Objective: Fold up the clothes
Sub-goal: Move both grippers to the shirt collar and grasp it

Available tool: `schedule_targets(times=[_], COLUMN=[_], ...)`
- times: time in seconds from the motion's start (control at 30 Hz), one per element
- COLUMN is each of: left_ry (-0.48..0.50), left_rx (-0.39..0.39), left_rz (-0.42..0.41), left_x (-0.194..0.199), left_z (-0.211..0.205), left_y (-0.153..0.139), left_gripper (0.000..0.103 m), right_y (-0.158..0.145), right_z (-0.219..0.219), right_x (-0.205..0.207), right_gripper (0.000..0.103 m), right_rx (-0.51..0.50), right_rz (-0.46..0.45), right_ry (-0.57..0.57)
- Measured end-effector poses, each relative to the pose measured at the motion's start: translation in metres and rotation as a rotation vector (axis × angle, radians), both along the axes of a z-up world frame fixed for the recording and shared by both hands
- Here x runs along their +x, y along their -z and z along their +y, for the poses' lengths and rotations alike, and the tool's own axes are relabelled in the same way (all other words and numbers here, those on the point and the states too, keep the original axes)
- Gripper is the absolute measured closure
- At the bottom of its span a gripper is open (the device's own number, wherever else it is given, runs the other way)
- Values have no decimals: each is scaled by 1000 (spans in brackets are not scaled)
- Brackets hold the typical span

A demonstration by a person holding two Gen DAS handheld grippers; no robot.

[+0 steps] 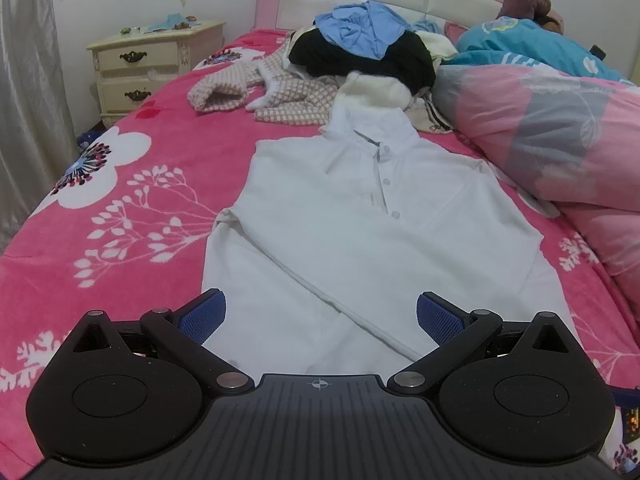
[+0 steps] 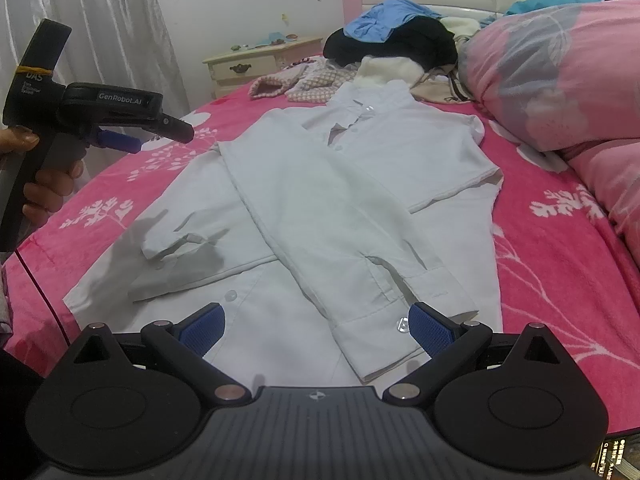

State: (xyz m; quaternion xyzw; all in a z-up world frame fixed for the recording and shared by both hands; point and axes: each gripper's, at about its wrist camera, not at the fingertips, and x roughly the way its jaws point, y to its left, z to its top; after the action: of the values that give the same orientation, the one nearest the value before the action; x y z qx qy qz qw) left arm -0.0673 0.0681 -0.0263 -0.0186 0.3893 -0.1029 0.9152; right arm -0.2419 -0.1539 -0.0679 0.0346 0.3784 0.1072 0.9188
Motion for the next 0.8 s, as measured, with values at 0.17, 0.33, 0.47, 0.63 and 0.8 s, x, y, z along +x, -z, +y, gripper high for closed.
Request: schedule_targets(times=[0.17,0.33,0.47,0.63,0.8], left_ry=[-2,-4,-18,-1,6], left_rx=[1,15,11,34,87], left_rz=[1,-2,-9,-49,-99], left_x=[0,1,9,29,64], left_z=[0,1,4,2,-6], left_y=[1,-1,-9,-28,-44], left_gripper=[0,0,0,0,0], right_y=[0,-1,-4,-20,-54], right_z=[0,-1,-4,-8,-20], right_x=[-1,0,1,10,37], right_gripper=[2,3,3,3,3], right_rx=[0,-3,-3,-21,-67], right_rz=[-1,-5,-18,-66,-107], right_ry=[1,5,19,17,-37])
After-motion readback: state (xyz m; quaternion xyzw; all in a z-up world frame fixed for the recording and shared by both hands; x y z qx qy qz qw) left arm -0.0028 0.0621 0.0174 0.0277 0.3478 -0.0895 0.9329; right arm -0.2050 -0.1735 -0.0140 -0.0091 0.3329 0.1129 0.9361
